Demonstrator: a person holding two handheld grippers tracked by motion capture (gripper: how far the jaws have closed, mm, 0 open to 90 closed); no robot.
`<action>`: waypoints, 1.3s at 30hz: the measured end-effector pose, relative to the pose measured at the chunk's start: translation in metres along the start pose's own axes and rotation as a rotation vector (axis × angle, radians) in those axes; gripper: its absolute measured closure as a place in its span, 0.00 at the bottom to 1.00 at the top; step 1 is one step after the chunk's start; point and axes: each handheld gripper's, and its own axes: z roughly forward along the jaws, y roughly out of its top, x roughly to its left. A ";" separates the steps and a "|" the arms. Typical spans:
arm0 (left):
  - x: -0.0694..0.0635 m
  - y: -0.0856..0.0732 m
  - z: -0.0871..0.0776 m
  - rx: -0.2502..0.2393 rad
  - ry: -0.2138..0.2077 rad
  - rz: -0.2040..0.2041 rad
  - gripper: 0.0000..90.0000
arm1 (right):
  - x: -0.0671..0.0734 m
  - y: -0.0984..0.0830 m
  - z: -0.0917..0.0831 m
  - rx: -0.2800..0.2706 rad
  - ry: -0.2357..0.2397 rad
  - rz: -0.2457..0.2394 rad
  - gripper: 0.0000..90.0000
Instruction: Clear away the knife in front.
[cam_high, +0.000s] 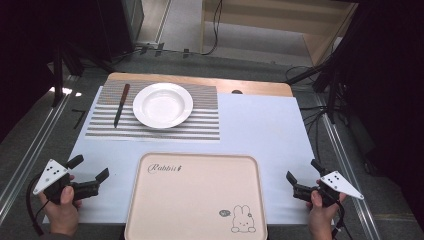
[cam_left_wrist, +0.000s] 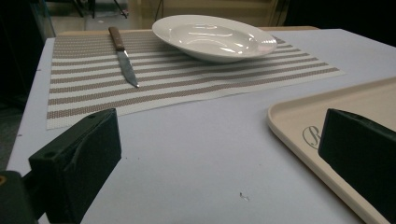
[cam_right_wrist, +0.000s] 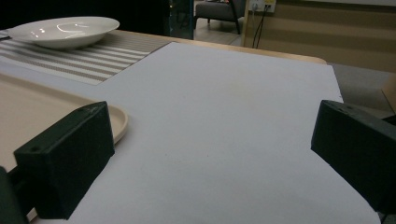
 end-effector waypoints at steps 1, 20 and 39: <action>0.000 0.001 -0.001 0.000 0.004 -0.003 0.00 | 0.000 0.000 0.000 -0.001 0.001 -0.001 0.00; -0.011 0.064 0.006 0.001 0.009 0.028 0.00 | 0.002 0.000 -0.001 -0.004 0.008 -0.017 0.00; 0.003 0.106 0.058 0.076 -0.006 0.032 0.00 | 0.003 -0.001 -0.001 -0.003 0.012 -0.023 0.00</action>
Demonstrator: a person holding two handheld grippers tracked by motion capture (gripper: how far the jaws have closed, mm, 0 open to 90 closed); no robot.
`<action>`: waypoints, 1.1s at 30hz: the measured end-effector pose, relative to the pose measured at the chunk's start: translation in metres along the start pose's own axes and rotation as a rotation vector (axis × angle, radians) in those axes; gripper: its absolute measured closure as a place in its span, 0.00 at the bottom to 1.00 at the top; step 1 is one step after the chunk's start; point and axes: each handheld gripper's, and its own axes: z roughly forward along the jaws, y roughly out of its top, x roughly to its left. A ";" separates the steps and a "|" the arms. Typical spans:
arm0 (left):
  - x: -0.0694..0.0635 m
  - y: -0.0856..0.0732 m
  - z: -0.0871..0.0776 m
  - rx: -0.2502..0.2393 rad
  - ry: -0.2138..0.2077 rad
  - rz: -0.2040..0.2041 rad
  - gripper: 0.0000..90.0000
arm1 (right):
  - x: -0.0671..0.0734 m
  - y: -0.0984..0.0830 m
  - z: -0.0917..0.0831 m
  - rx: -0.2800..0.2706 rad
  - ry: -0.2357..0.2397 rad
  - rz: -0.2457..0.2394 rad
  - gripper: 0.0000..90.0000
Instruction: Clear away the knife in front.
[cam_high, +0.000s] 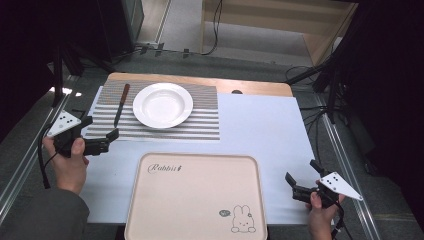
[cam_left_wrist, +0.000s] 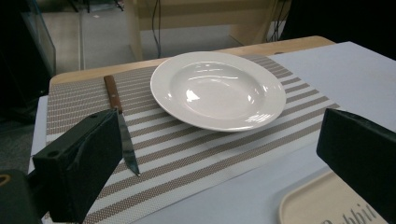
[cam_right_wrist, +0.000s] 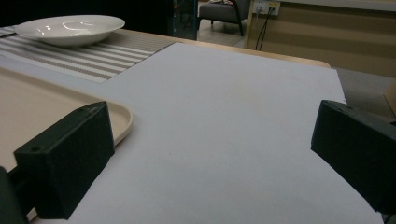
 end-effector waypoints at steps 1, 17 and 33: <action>0.002 0.001 0.002 0.004 -0.002 -0.004 0.00 | 0.000 0.000 0.000 -0.002 0.001 0.001 0.00; 0.021 0.017 0.040 0.073 0.013 -0.030 0.00 | 0.000 0.000 0.000 -0.003 0.006 0.001 0.00; 0.038 0.026 0.069 0.130 0.032 -0.055 0.00 | 0.000 -0.001 0.001 -0.002 0.005 0.000 0.00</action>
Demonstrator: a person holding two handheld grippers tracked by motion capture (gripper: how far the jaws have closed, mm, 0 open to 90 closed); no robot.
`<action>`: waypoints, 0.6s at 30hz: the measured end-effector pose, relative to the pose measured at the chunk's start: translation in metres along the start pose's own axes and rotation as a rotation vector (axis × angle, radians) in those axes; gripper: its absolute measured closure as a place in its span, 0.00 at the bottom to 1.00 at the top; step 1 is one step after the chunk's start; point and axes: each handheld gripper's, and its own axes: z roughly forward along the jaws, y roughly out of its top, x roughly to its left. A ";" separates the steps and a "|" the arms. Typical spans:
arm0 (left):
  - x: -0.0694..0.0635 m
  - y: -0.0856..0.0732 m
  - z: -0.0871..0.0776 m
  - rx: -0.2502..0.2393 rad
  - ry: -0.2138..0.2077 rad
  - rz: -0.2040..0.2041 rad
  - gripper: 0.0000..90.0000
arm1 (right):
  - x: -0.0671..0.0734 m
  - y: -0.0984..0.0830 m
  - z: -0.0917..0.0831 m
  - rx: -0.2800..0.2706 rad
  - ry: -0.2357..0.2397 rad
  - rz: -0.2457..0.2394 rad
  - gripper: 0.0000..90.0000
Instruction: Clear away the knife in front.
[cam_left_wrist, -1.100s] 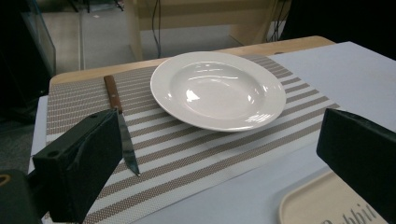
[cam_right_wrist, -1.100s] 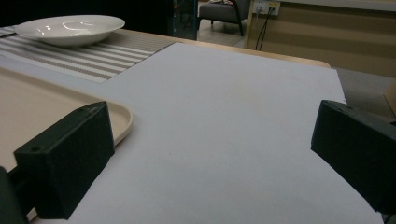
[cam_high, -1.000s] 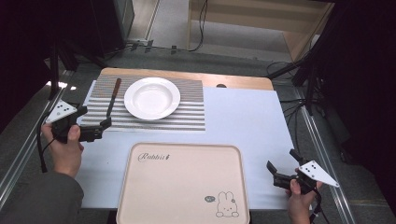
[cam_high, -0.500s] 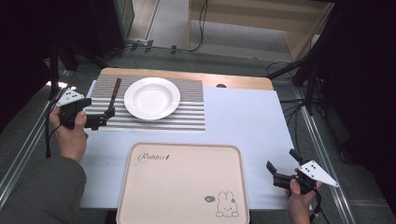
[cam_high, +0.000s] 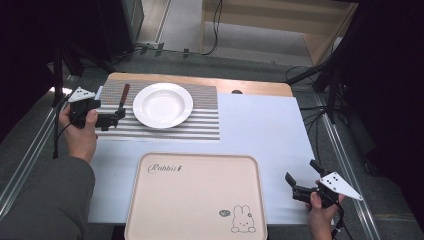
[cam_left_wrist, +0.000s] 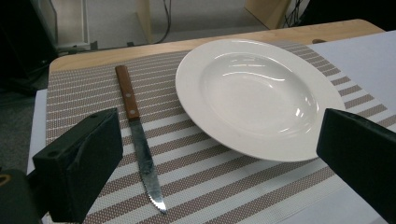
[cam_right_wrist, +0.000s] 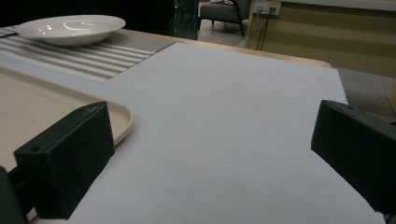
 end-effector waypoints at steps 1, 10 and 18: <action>0.001 0.001 0.002 0.005 0.003 -0.005 0.00 | 0.000 0.000 0.000 -0.001 0.000 -0.002 0.00; 0.006 0.011 0.016 0.039 0.015 -0.015 0.00 | 0.000 0.000 0.000 0.001 0.001 0.001 0.00; 0.023 0.020 0.032 0.111 0.028 -0.069 0.00 | 0.000 0.000 0.000 0.001 0.001 -0.001 0.00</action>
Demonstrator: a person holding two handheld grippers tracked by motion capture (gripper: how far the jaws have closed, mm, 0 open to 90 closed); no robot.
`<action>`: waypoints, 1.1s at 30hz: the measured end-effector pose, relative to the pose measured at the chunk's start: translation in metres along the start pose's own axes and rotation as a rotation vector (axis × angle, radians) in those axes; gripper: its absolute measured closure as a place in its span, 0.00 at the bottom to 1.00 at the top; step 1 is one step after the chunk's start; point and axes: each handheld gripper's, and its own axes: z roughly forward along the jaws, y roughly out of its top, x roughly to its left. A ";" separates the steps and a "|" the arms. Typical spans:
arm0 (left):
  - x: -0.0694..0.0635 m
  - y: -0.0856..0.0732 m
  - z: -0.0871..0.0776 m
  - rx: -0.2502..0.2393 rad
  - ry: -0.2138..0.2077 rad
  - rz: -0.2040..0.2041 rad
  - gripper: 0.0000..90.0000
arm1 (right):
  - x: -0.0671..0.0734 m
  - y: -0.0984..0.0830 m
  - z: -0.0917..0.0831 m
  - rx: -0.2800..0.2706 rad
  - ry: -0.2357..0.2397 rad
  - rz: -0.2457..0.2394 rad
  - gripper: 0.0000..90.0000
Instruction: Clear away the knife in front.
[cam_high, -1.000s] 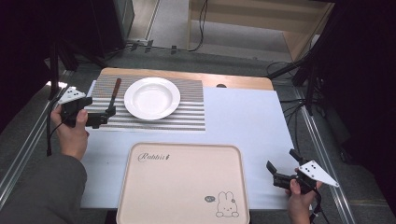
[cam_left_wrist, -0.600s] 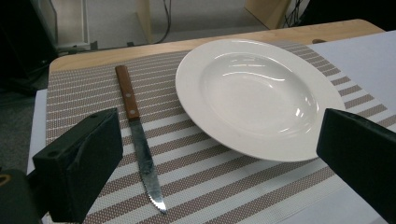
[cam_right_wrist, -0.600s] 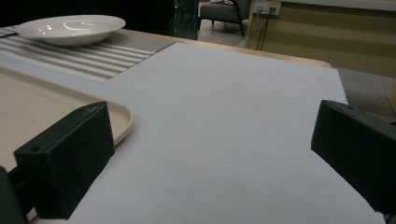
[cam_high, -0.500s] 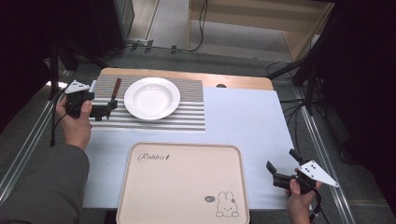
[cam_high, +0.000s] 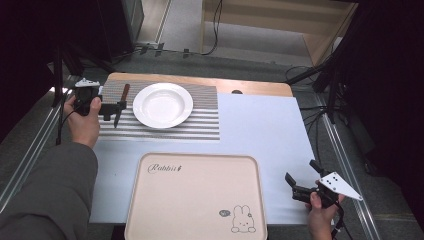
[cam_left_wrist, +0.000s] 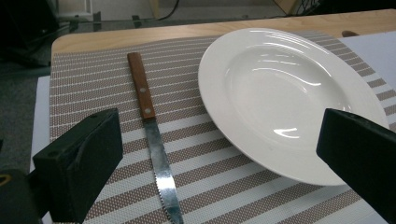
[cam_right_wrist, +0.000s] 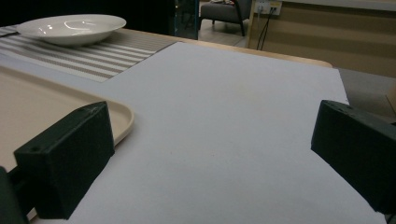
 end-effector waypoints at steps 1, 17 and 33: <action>0.002 0.002 0.002 0.012 0.009 -0.013 0.00 | 0.000 0.000 0.000 0.000 0.000 -0.002 0.00; 0.019 0.025 0.034 0.192 0.136 -0.113 0.30 | 0.000 0.000 0.001 0.001 0.002 -0.002 0.00; 0.028 0.029 0.076 0.287 0.187 -0.118 0.65 | 0.000 0.000 0.001 -0.001 0.004 -0.001 0.00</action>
